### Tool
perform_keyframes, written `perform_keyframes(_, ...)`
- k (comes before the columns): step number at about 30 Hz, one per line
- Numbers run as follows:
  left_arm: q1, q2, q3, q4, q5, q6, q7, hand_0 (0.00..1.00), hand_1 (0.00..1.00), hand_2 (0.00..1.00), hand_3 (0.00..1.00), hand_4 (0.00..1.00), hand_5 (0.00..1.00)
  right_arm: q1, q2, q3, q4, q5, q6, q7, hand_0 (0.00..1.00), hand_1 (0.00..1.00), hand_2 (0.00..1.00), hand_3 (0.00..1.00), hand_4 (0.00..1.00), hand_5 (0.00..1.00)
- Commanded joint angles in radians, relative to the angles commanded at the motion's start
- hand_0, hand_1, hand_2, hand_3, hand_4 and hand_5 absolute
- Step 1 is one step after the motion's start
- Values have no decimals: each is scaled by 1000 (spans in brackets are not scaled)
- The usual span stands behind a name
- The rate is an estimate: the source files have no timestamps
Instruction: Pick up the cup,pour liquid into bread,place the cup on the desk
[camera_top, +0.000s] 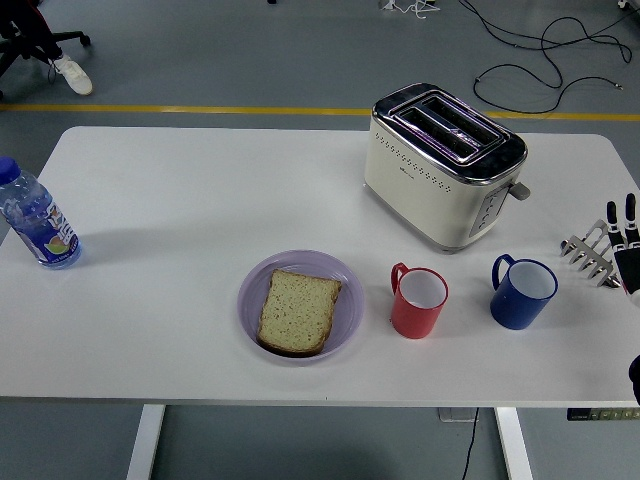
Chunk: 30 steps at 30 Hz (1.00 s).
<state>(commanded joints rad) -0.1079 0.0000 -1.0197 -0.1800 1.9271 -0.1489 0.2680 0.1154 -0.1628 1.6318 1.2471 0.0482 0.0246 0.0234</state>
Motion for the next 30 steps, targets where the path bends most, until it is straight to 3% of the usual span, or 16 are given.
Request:
perform_keyframes(15, -4, 0, 1, 0, -2, 0, 1, 652, 688, 704, 589, 292, 896, 6, 0, 20, 2, -28, -14, -5, 609, 558, 626, 593, 558, 30)
perform_keyframes(30, -50, 0, -22, 0, 14, 12, 0, 653, 689, 704, 589, 292, 896, 40, 15, 68, 35, -143, -64, -3, 608, 561, 626, 594, 553, 32)
